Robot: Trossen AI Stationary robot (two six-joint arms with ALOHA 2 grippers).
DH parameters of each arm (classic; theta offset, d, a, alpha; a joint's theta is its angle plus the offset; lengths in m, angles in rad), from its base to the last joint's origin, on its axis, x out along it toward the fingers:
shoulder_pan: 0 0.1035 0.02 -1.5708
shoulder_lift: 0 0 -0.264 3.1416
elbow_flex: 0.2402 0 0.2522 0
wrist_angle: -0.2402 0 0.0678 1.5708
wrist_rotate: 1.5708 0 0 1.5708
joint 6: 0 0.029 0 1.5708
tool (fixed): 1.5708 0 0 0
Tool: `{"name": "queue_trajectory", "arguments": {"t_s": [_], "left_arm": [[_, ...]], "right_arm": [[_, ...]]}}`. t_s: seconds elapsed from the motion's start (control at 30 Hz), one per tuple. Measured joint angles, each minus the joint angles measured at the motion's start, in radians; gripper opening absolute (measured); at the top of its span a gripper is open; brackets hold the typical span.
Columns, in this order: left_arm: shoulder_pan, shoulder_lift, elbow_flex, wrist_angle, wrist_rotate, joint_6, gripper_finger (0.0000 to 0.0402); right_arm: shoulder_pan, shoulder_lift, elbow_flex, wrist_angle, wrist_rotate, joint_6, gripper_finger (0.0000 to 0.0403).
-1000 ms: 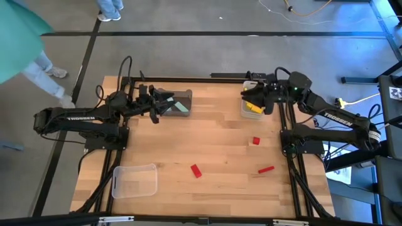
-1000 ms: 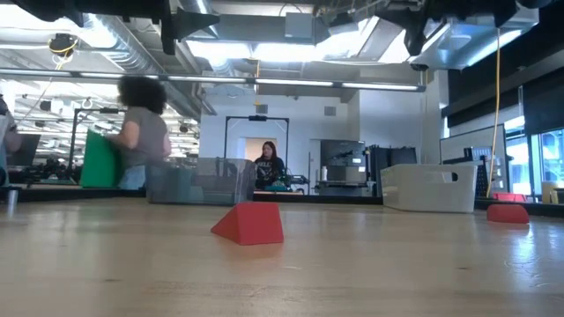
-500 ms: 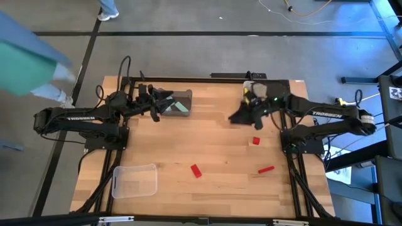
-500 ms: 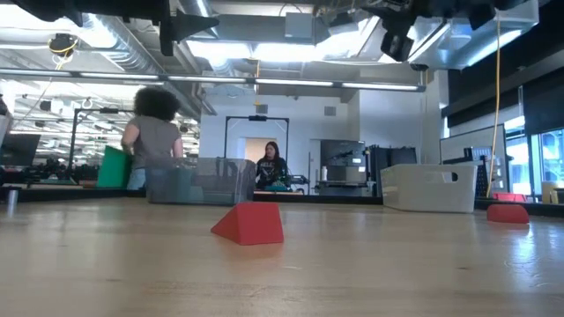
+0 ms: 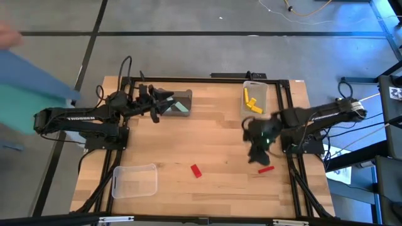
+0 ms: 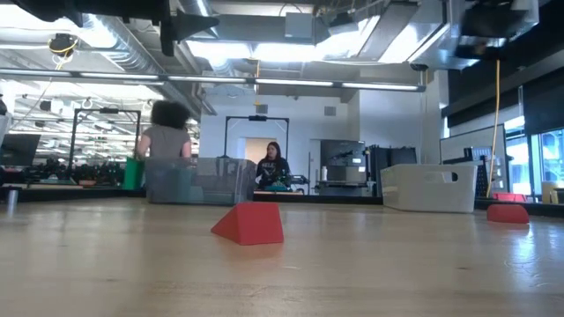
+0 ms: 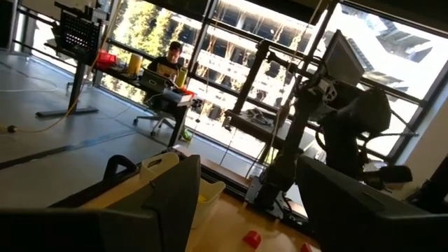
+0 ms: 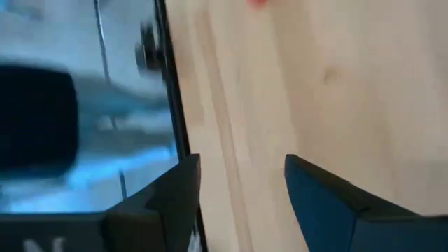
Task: Sort & place blocks by color
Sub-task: Put the bottom right red block into the transparent bin
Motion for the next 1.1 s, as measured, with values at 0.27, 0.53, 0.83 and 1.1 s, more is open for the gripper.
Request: {"name": "queue_trajectory", "arguments": {"t_s": [0.27,0.53,0.83,1.1], "left_arm": [[0.000,0.000,0.000,0.000,0.060,0.000,0.0228],[0.000,0.000,0.000,0.000,0.062,0.001,0.0228],[0.000,0.000,0.000,0.000,0.062,0.001,0.0228],[0.000,0.000,0.000,0.000,0.057,0.002,0.0228]], "right_arm": [[0.305,0.145,0.000,-0.159,0.113,-0.161,0.0209],[0.455,0.321,-0.012,-0.158,0.272,-0.266,0.0209],[0.469,0.392,-0.163,-0.114,0.284,-0.240,0.0209],[0.469,0.392,-0.265,0.025,0.283,-0.199,0.0209]]}}
